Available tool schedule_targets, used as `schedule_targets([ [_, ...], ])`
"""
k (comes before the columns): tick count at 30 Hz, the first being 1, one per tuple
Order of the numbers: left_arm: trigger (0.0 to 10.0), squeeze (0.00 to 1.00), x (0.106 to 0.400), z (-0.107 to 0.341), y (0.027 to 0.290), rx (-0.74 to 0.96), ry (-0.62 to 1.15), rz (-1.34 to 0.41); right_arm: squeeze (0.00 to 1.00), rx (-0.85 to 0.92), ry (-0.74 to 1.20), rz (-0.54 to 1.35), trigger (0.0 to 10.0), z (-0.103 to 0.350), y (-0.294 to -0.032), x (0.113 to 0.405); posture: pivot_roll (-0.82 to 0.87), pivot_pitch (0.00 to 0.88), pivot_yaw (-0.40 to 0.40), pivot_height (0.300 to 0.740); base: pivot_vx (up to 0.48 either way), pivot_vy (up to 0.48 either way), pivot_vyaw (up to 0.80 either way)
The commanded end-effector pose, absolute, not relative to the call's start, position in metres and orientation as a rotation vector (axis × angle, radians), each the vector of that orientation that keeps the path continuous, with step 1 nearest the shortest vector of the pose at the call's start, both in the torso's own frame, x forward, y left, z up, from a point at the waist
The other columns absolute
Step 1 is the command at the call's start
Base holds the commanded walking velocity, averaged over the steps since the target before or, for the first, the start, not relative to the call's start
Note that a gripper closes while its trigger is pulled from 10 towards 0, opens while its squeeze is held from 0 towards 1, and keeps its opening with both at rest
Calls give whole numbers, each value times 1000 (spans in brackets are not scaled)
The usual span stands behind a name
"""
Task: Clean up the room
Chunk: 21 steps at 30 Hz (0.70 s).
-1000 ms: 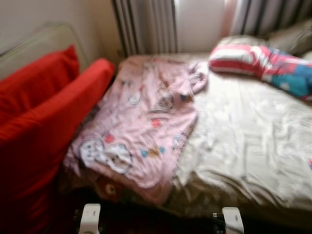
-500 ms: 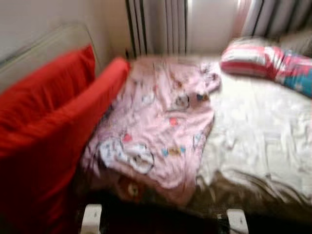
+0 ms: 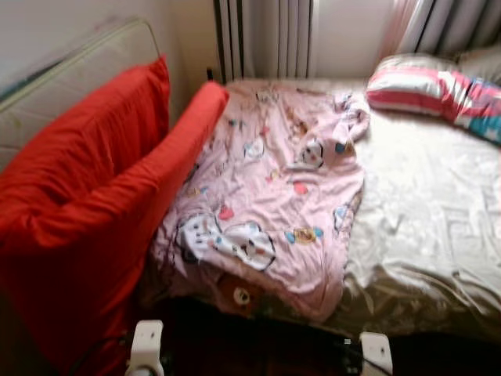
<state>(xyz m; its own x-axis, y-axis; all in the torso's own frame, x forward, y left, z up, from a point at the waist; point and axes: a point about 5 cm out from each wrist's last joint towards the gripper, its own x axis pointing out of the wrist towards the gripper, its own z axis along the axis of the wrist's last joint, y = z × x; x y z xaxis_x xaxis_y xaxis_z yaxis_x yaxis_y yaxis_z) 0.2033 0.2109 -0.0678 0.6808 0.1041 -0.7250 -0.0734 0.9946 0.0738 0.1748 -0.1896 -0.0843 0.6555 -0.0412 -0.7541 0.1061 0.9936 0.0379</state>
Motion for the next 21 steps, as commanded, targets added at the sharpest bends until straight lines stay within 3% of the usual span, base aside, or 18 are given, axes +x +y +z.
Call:
schedule_targets([
  [1, 10000, 0, 204, -66, 215, 29, 806, 115, 0, 96, 831, -96, 10000, -83, -189, 176, -50, 0, 50, 740, 0, 0, 0],
  [9, 10000, 0, 242, -36, 220, -30, 572, 104, 0, 115, 745, -112, 10000, -78, -191, 180, -44, 12, 48, 740, 0, 0, 0],
  [10, 10000, 0, 252, -26, 219, -32, 505, 93, 0, 105, 574, -96, 10000, -54, -194, 217, -46, 14, 49, 740, 0, 0, 0],
  [11, 10000, 0, 259, -19, 219, -32, 458, 85, 0, 101, 500, -92, 10000, -42, -196, 231, -47, 15, 49, 740, 0, 0, 0],
  [14, 10000, 0, 272, 0, 218, -7, 322, 64, 0, 103, 358, -87, 10000, -24, -198, 246, -48, 19, 50, 740, 0, 0, 0],
  [21, 10000, 0, 262, 4, 215, -13, 217, 44, 0, 88, 243, -99, 10000, -12, -207, 247, -61, 24, 52, 740, 0, 0, 0],
])
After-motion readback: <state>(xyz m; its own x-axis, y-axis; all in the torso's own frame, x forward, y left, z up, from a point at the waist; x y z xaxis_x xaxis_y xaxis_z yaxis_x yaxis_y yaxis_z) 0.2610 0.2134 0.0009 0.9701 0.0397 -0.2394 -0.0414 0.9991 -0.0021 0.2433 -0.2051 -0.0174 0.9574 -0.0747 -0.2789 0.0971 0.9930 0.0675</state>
